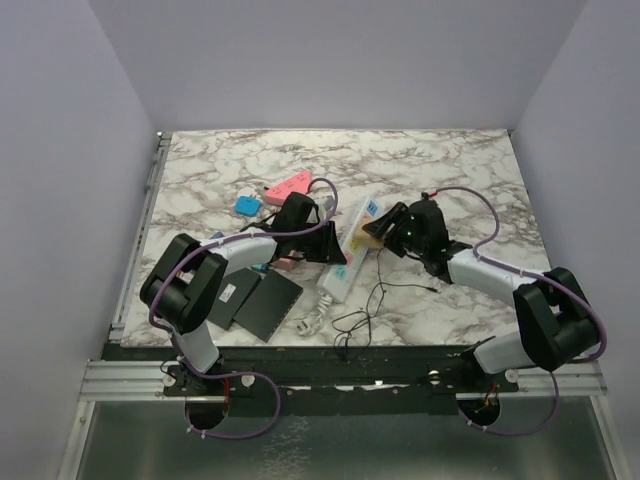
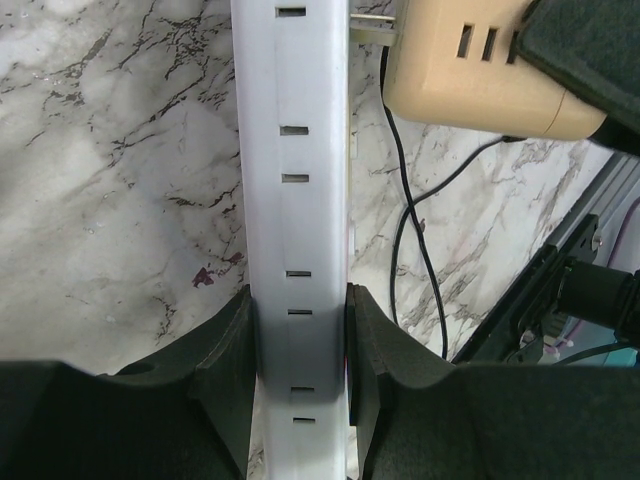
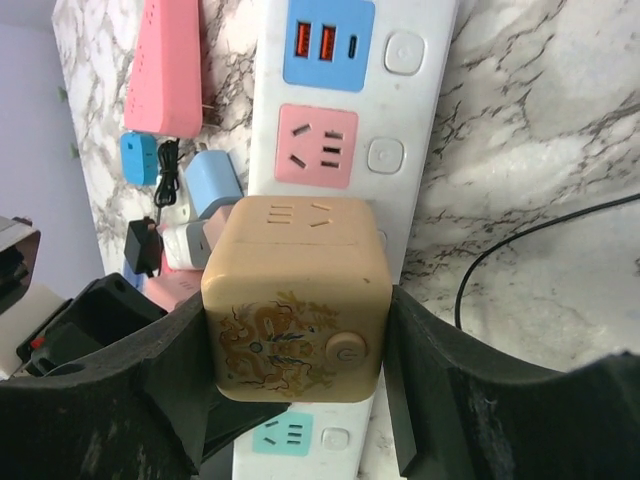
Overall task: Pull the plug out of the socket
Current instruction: Remove the plug from the socket, then place the plug at the center of the board.
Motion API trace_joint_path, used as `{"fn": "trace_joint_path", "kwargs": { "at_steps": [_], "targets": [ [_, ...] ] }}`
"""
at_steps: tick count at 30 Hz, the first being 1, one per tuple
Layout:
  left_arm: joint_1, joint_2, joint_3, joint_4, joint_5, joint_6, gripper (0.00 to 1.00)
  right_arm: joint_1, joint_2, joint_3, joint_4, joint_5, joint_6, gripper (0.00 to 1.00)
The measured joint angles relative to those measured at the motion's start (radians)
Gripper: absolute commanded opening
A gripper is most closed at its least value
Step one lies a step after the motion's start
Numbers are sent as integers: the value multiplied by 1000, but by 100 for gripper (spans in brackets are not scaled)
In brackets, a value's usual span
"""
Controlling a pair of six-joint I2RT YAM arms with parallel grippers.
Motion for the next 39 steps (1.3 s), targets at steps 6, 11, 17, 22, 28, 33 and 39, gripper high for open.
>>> {"fn": "trace_joint_path", "kwargs": {
  "at_steps": [6, 11, 17, 22, 28, 33, 39],
  "targets": [
    [0, 0, 0, 6, 0, 9, 0, -92, 0, 93, -104, -43, -110, 0],
    [1, 0, 0, 6, -1, 9, 0, -192, -19, 131, -117, -50, -175, 0],
    [2, 0, 0, 6, 0, 9, 0, -226, -66, 131, -179, -50, -238, 0],
    [2, -2, 0, 2, 0, 11, 0, -236, -107, 128, -220, -51, -275, 0],
    [3, -2, 0, 2, 0, 13, 0, -256, -155, 39, -222, -84, -298, 0],
    [3, -2, 0, 2, 0, 13, 0, -261, -161, -23, -224, -137, -302, 0],
    [3, -2, 0, 2, 0, 13, 0, -271, -144, -27, -223, -179, -314, 8]
  ]
}}
